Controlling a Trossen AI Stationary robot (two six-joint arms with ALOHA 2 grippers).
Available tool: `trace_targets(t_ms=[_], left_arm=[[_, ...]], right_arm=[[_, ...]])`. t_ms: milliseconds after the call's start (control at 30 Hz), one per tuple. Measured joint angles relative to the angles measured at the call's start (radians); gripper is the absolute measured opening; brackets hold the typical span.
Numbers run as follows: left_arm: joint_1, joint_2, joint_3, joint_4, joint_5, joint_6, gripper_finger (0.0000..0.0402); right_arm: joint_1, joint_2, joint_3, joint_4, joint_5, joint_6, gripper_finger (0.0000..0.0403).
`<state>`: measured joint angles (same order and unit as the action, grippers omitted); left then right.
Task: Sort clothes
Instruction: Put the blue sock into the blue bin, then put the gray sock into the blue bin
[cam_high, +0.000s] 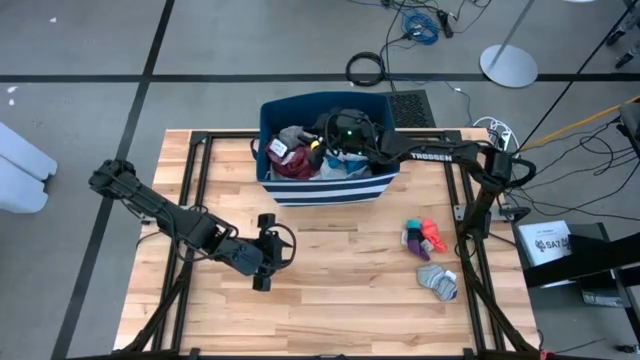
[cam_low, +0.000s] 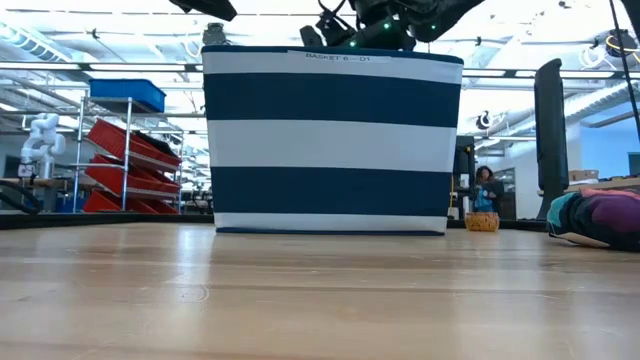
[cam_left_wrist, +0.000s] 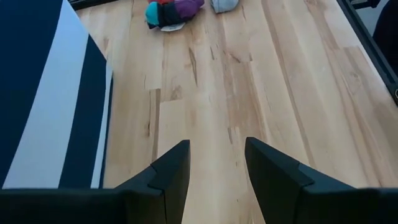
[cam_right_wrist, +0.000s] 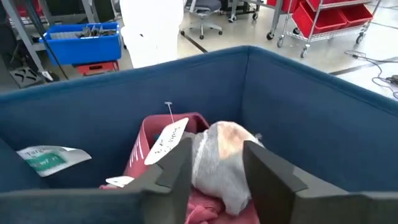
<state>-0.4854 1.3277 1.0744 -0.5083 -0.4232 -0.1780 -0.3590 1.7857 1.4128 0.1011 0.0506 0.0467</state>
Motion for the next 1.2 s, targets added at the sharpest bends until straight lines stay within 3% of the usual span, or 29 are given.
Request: trace_targets(t_ms=[233,500,700,867,1033,1200], left_arm=[[-0.008,0.0,0.0,-0.002,0.0,-0.002,0.0164],[-0.008,0.0,0.0,-0.005,-0.001,-0.001,0.0164],[-0.008,0.0,0.0,0.002,0.0,-0.027,0.0164],[-0.008,0.0,0.0,0.001,0.0,-0.07,0.0164],[-0.008,0.0,0.0,0.001,0.0,-0.071,0.0164],[-0.006,0.0,0.0,0.002,0.001,-0.071,0.0164]], right_arm=[[-0.009,-0.071,-0.002,-0.025,0.003,-0.071,0.018],[-0.009,-0.293,0.0,-0.178,0.004,-0.092,0.0179],[0.008,-0.455,0.0,-0.472,-0.001,-0.003,0.0177],[0.037,-0.57,0.0,-0.815,-0.004,0.087,0.0177],[0.11,-0.644,0.0,-1.145,-0.006,0.223,0.0177],[0.23,-0.676,-0.01,-1.328,0.001,0.418,0.0177]])
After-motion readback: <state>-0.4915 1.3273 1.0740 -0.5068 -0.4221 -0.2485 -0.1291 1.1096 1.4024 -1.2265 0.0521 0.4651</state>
